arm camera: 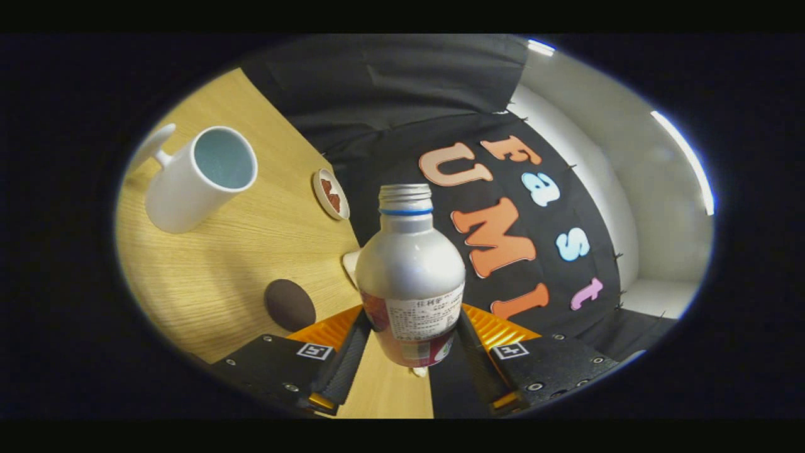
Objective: Take the bottle from table, then pour the juice into the cup, finally place the bottle on the coaster
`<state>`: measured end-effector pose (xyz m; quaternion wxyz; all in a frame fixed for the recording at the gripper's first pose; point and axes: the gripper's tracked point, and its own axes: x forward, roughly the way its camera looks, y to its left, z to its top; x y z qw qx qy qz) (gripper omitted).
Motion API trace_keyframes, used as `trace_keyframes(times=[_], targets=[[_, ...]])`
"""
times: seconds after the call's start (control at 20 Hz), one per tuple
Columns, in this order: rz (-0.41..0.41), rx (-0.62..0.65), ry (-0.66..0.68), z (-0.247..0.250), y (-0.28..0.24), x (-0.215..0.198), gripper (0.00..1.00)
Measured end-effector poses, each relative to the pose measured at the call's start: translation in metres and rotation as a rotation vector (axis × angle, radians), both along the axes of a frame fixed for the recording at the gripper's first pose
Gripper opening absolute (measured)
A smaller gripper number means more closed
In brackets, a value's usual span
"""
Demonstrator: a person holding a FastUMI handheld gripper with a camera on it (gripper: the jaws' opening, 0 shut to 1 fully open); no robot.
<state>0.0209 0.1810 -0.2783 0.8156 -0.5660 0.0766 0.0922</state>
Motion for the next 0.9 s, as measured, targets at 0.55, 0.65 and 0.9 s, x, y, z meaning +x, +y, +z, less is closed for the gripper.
trace_keyframes(times=[0.55,0.65,0.9], targets=[[0.118,-0.182,-0.069,0.001,0.026,0.005,0.77],[0.138,-0.217,-0.078,0.001,0.031,0.006,0.77],[0.174,-0.273,-0.122,0.009,0.036,0.003,0.76]])
